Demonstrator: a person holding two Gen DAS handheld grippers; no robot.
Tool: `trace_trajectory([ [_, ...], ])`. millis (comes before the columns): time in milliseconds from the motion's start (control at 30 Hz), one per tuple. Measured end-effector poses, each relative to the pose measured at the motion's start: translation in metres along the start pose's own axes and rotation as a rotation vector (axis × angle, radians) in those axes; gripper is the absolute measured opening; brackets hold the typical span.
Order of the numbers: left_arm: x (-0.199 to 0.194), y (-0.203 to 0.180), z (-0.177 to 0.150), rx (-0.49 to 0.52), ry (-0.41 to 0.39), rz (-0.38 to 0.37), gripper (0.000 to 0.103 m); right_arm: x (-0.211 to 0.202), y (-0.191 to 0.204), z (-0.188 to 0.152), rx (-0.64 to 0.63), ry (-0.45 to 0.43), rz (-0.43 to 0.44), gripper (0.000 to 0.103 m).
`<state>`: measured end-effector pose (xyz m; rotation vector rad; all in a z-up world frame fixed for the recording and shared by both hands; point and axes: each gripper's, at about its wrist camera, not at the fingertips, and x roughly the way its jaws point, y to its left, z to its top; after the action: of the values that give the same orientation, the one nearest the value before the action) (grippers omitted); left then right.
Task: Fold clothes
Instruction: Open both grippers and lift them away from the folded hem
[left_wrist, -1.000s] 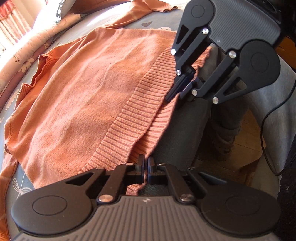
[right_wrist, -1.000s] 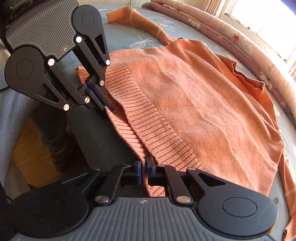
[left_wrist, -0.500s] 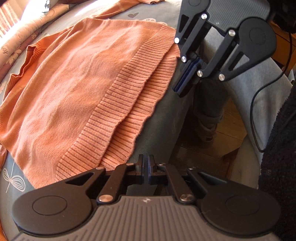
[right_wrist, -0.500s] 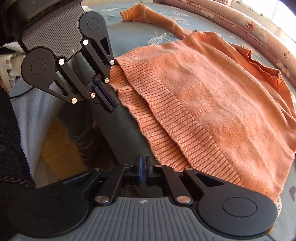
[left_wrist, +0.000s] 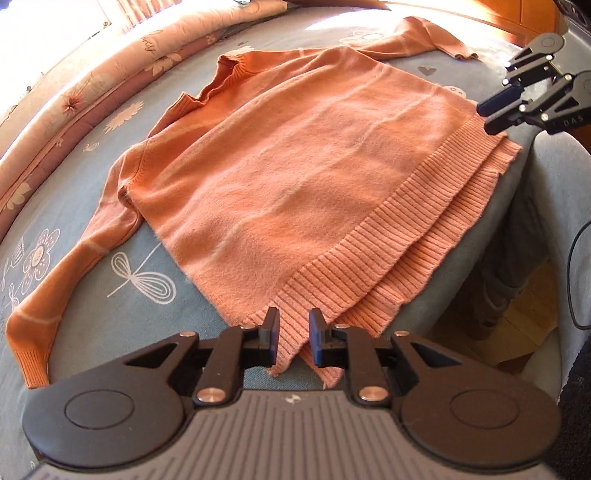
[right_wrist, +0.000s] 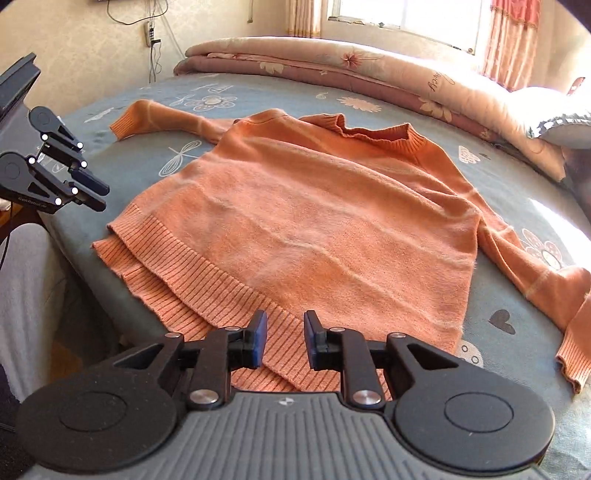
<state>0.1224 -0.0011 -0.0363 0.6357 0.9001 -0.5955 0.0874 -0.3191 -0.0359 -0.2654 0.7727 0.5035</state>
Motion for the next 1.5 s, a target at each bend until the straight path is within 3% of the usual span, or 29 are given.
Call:
trace_trajectory([
  [67, 0.005, 0.006, -0.004, -0.043, 0.026, 0.003, 0.025, 0.009, 0.021, 0.003, -0.063, -0.003, 0.027, 0.027],
  [200, 0.009, 0.027, -0.011, -0.223, 0.074, 0.018, 0.031, 0.037, 0.077, 0.020, -0.194, -0.031, 0.131, 0.027],
  [267, 0.010, 0.041, -0.015, -0.339, 0.085, -0.004, 0.043, 0.051, 0.106, 0.029, -0.259, -0.047, 0.182, 0.028],
  [367, 0.007, 0.055, -0.023, -0.426, 0.071, -0.010, 0.044, 0.071, 0.146, 0.041, -0.361, -0.075, 0.223, 0.035],
  [433, 0.003, 0.059, -0.026, -0.436, 0.060, 0.001, 0.044, 0.084, 0.169, 0.047, -0.428, -0.084, 0.230, 0.043],
  [567, -0.003, 0.064, -0.032, -0.448, 0.037, -0.014, 0.047, 0.110, 0.201, 0.049, -0.552, -0.073, 0.175, 0.044],
  [667, -0.007, 0.066, -0.035, -0.446, 0.015, -0.020, 0.049, 0.121, 0.217, 0.047, -0.631, -0.078, 0.104, 0.028],
  [700, -0.007, 0.067, -0.036, -0.447, 0.011, -0.021, 0.051, 0.123, 0.220, 0.046, -0.645, -0.079, 0.081, 0.009],
  [767, -0.007, 0.069, -0.038, -0.449, 0.002, -0.025, 0.053, 0.124, 0.226, 0.046, -0.660, -0.088, 0.050, 0.008],
  [933, -0.004, 0.070, -0.039, -0.447, 0.003, -0.025, 0.053, 0.117, 0.228, 0.057, -0.524, -0.096, 0.153, 0.004],
  [1000, -0.003, 0.071, -0.039, -0.446, 0.004, -0.025, 0.053, 0.125, 0.230, 0.059, -0.488, -0.059, 0.166, 0.004],
  [1133, -0.001, 0.071, -0.038, -0.444, 0.007, -0.024, 0.054, 0.124, 0.220, 0.058, -0.404, -0.018, 0.204, 0.016],
  [1200, 0.000, 0.072, -0.038, -0.442, 0.008, -0.023, 0.055, 0.107, 0.205, 0.058, -0.336, -0.043, 0.239, 0.016],
  [1333, 0.012, 0.076, -0.033, -0.483, 0.005, -0.036, 0.054, 0.075, 0.150, 0.058, -0.167, -0.089, 0.197, 0.024],
  [1500, 0.035, 0.086, -0.022, -0.583, -0.005, -0.067, 0.054, 0.048, 0.050, 0.045, 0.126, -0.095, 0.028, 0.025],
])
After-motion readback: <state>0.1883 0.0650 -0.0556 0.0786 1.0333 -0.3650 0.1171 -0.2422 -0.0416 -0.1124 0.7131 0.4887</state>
